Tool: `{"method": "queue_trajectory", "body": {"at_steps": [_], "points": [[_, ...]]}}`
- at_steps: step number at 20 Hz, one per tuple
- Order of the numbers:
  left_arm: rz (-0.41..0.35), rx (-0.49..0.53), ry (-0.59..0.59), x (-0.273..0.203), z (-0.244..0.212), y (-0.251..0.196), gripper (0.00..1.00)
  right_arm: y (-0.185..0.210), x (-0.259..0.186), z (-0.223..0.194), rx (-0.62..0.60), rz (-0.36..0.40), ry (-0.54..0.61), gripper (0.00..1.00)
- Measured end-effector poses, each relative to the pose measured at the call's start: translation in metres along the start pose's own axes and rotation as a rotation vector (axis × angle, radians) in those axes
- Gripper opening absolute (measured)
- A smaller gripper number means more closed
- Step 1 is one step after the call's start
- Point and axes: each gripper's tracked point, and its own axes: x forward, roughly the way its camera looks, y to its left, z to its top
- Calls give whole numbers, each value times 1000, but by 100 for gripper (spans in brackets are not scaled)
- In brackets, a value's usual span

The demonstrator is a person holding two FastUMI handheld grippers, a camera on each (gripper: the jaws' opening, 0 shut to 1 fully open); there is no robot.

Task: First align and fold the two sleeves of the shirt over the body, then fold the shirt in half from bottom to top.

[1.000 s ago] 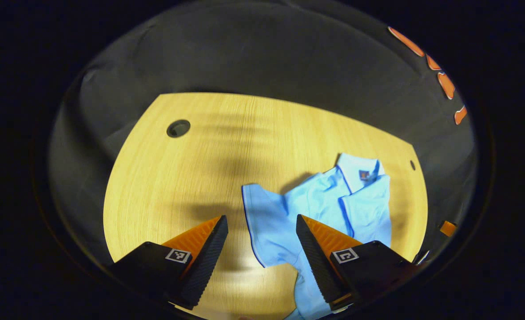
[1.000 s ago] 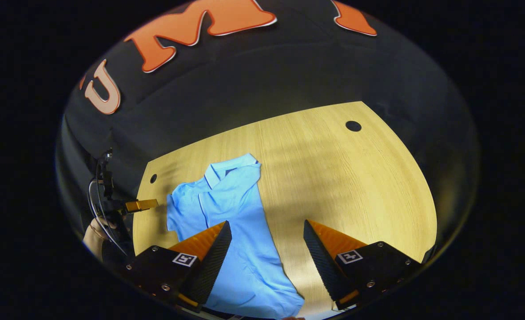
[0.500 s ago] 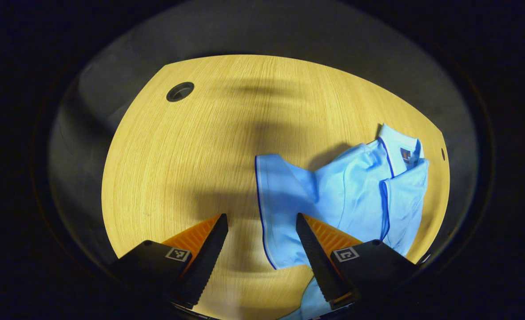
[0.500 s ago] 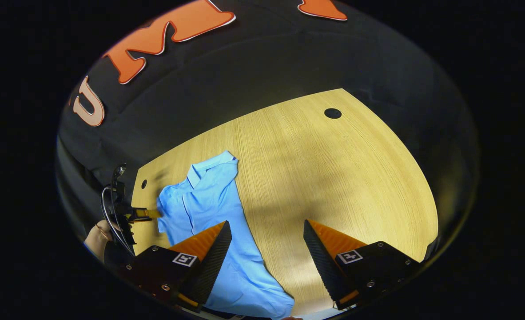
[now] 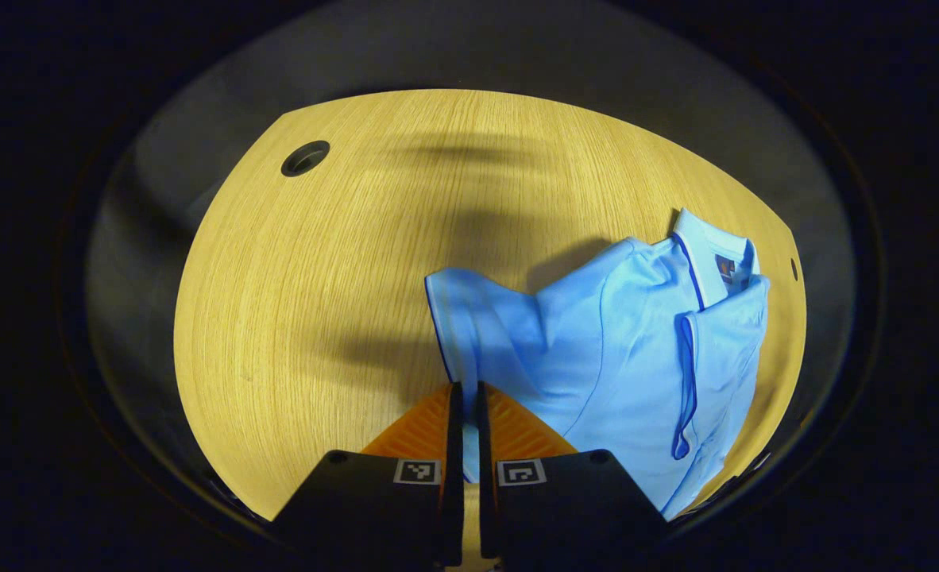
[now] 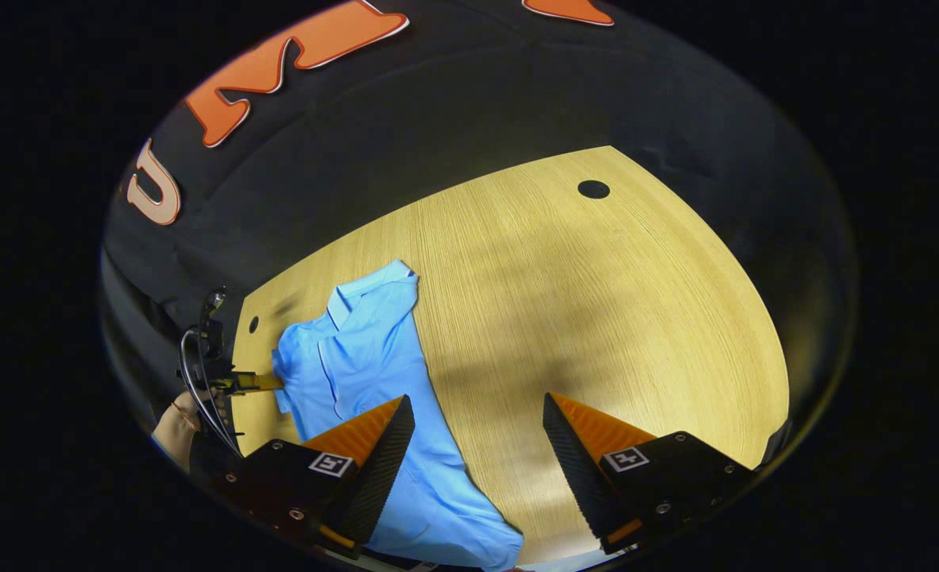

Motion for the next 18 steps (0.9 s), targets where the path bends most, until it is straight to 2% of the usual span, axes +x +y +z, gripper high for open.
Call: {"method": "queue_trajectory", "body": {"at_steps": [1,6,11,14,18], "points": [[-6,-7,5,-1,-3,-1,5,-1,0,1,1,-6,-4,99],[-30,13,-38,-26,4,-6,5,-4,-4,7,9,5,-28,99],[-74,76,-104,-73,18,-38,5,-7,-8,13,8,22,-50,99],[-110,129,-130,-101,23,-72,5,-10,-13,17,11,33,-72,99],[-188,210,-142,-123,24,-140,5,-18,-21,26,13,45,-107,98]]}}
